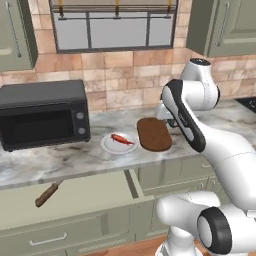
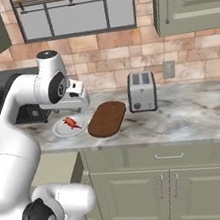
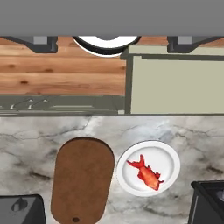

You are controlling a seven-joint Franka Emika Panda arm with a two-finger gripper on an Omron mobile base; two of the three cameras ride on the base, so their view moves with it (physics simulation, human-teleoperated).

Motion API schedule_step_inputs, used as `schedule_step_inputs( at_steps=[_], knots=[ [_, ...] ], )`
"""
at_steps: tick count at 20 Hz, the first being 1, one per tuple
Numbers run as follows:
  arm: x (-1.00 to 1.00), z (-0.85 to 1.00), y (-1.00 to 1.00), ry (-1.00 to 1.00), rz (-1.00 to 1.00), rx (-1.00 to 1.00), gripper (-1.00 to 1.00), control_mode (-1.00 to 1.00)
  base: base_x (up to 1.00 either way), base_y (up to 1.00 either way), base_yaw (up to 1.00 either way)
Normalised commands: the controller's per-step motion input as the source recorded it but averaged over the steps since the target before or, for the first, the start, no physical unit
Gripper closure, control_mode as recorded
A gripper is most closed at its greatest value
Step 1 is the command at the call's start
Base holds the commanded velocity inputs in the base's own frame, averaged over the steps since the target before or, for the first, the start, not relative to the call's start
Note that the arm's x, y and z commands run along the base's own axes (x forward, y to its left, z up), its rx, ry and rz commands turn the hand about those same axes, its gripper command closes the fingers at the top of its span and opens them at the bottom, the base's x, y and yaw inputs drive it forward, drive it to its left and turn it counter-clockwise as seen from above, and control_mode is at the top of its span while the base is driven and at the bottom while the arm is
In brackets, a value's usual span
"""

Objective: Pick up the knife from the drawer and place it on the cutting board. Then place the meat from the plate to the cutting board.

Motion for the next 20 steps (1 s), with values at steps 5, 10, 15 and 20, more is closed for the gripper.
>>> schedule_step_inputs(
  at_steps=[5, 10, 15, 20],
  knots=[
    [0.0, 0.0, 0.0, 0.0, 0.0, 0.0, -1.0, 1.0, 0.04, -0.16, 0.0],
    [0.0, 0.0, 0.0, 0.0, 0.0, 0.0, -1.0, 1.0, 0.09, 0.02, 0.0],
    [0.0, 0.0, 0.0, 0.0, 0.0, 0.0, -1.0, 1.0, 0.13, 0.01, 0.0],
    [0.0, 0.0, 0.0, 0.0, 0.0, 0.0, -1.0, 1.0, 0.21, 0.06, 0.0]
  ],
)
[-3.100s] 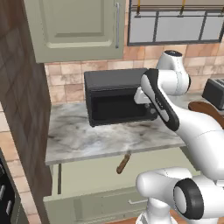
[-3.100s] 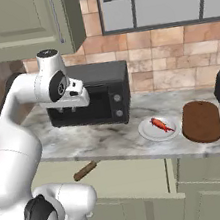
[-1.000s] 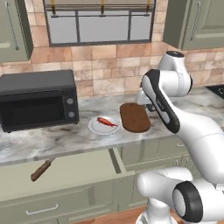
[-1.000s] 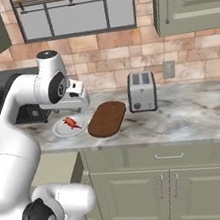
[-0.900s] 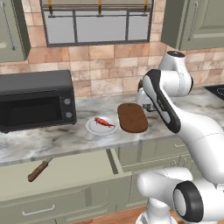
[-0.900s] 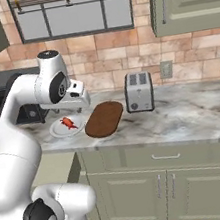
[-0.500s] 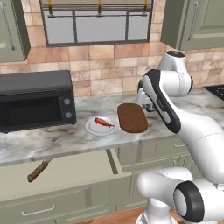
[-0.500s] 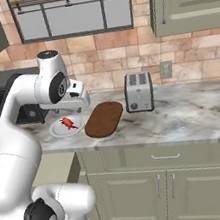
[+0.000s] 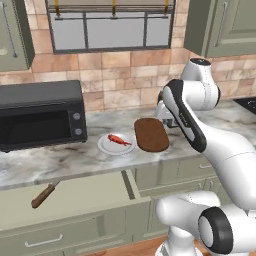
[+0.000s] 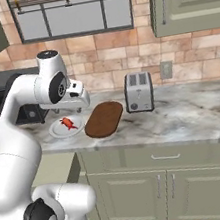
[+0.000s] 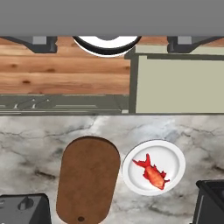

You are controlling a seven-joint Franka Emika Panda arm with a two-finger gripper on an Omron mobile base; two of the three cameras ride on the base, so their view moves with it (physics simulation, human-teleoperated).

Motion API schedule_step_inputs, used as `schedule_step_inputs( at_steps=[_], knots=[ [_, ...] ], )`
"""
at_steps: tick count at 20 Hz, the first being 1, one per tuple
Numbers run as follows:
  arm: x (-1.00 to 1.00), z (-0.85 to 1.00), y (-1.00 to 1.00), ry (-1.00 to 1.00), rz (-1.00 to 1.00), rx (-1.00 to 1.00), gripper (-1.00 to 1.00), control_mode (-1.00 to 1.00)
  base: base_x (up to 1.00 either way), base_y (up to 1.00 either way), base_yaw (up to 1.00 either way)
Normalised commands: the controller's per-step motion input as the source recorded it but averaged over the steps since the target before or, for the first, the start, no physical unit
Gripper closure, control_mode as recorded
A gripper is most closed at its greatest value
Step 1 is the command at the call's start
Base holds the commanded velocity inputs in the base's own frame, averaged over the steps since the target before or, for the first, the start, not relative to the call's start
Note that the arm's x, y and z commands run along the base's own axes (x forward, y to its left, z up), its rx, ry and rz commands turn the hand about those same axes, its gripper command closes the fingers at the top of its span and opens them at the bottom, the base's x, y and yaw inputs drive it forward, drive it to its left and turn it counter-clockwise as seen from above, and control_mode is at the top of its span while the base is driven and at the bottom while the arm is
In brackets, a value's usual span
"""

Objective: Pick up the knife from the drawer and place it on the cutting board. Then place the meat from the plate to the cutting board.

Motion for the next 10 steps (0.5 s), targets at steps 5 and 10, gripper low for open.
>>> schedule_step_inputs(
  at_steps=[5, 10],
  knots=[
    [0.0, 0.0, 0.0, 0.0, 0.0, 0.0, -1.0, 1.0, 0.32, 0.08, 0.0],
    [0.0, 0.0, 0.0, 0.0, 0.0, 0.0, -1.0, 1.0, 0.3, 0.04, 0.0]
  ],
)
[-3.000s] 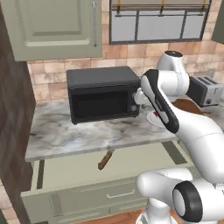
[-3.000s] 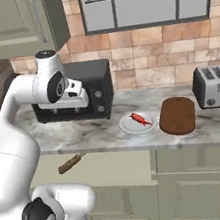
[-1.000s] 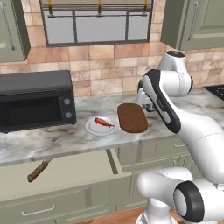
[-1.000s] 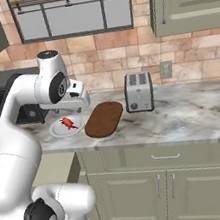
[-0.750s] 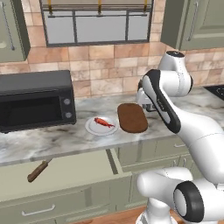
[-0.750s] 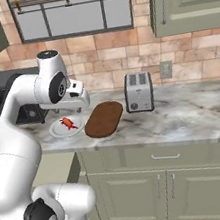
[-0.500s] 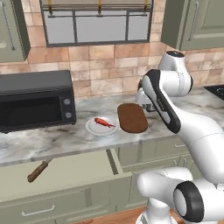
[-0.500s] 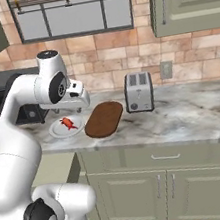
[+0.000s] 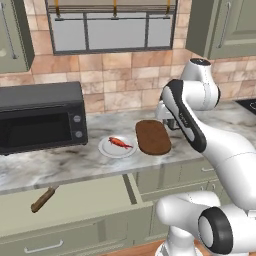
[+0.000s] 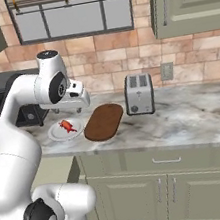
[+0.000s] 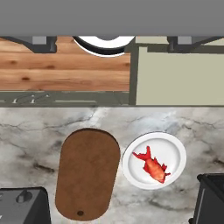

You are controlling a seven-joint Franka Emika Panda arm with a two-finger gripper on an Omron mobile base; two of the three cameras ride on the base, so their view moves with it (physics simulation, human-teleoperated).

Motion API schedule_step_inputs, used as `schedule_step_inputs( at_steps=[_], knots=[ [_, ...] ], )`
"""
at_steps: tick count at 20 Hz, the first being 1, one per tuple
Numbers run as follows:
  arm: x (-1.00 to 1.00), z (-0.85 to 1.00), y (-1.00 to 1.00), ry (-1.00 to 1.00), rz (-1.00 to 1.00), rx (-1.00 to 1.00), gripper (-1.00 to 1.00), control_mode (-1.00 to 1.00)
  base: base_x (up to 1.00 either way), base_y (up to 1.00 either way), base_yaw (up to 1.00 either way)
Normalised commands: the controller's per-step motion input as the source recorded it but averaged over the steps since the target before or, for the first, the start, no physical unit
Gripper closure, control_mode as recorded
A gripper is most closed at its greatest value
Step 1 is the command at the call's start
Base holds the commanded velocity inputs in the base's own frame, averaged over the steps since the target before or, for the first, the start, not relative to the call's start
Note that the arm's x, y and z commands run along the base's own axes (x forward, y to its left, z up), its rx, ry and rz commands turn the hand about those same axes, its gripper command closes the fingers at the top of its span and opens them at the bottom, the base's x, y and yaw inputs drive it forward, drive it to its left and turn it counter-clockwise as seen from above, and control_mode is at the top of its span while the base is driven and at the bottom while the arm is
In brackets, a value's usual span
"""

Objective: Pick up the knife from the drawer and place it on the cutting board. Then place the meat from the plate to the cutting board.

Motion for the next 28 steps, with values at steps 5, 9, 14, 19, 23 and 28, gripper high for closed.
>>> schedule_step_inputs(
  at_steps=[5, 9, 14, 19, 23, 28],
  knots=[
    [0.0, 0.0, 0.0, 0.0, 0.0, 0.0, -1.0, 1.0, 0.11, 0.0, 0.0],
    [0.0, 0.0, 0.0, 0.0, 0.0, 0.0, -1.0, 1.0, 0.0, 0.0, 0.0],
    [0.0, 0.0, 0.0, 0.0, 0.0, 0.0, -1.0, 1.0, 0.0, 0.0, 0.0],
    [0.0, 0.0, 0.0, 0.0, 0.0, 0.0, -1.0, 1.0, -0.05, 0.0, 0.0],
    [-0.5, -0.3, 0.05, 0.0, 0.0, 0.0, -1.0, -1.0, 0.0, 0.0, 0.0],
    [-0.61, -0.44, 0.49, 0.01, 0.0, -0.05, -1.0, -1.0, 0.0, 0.0, 0.0]
  ],
)
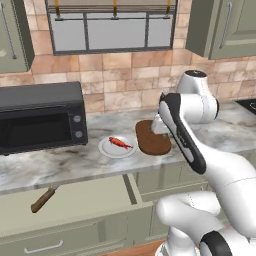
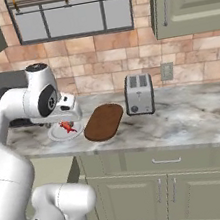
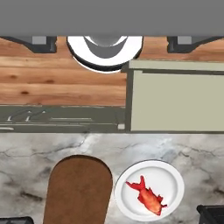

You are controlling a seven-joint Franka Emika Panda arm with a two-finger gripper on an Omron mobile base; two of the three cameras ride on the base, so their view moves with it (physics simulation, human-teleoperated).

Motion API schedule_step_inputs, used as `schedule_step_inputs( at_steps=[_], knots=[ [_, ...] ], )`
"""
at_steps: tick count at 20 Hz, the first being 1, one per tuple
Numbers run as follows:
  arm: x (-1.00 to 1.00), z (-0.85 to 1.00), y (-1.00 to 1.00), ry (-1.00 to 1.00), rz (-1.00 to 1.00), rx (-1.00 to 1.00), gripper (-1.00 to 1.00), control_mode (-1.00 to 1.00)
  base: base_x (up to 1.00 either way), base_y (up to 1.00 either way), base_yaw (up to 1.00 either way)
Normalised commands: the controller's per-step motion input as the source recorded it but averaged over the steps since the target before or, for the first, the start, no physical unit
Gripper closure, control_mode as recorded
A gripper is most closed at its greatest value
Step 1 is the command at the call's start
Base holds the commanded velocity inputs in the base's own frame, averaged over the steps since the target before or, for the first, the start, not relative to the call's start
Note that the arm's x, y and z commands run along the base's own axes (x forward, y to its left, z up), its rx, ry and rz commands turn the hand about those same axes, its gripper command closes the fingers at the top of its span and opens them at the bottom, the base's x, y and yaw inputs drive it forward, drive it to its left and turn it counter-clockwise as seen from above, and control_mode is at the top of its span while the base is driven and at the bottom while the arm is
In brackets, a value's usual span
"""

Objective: Pick up the knife from the drawer and place it on the cutting board. Then place the meat from the plate to the cutting board.

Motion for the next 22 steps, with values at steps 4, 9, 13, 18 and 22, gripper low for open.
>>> schedule_step_inputs(
  at_steps=[4, 9, 13, 18, 22],
  knots=[
    [-0.41, -0.45, 0.93, 0.09, -0.01, -0.1, -1.0, -1.0, 0.0, 0.0, 0.0],
    [-0.22, -0.33, 1.0, 0.12, -0.07, -0.05, -1.0, -1.0, 0.0, 0.0, 0.0],
    [-0.18, -0.35, 0.88, 0.13, -0.04, 0.0, -1.0, -1.0, 0.0, 0.0, 0.0],
    [-0.2, -0.23, 0.12, 0.14, 0.07, 0.0, -1.0, -1.0, 0.0, 0.0, 0.0],
    [0.0, -0.17, 0.32, 0.19, 0.03, 0.0, -1.0, -1.0, 0.0, 0.0, 0.0]
  ],
)
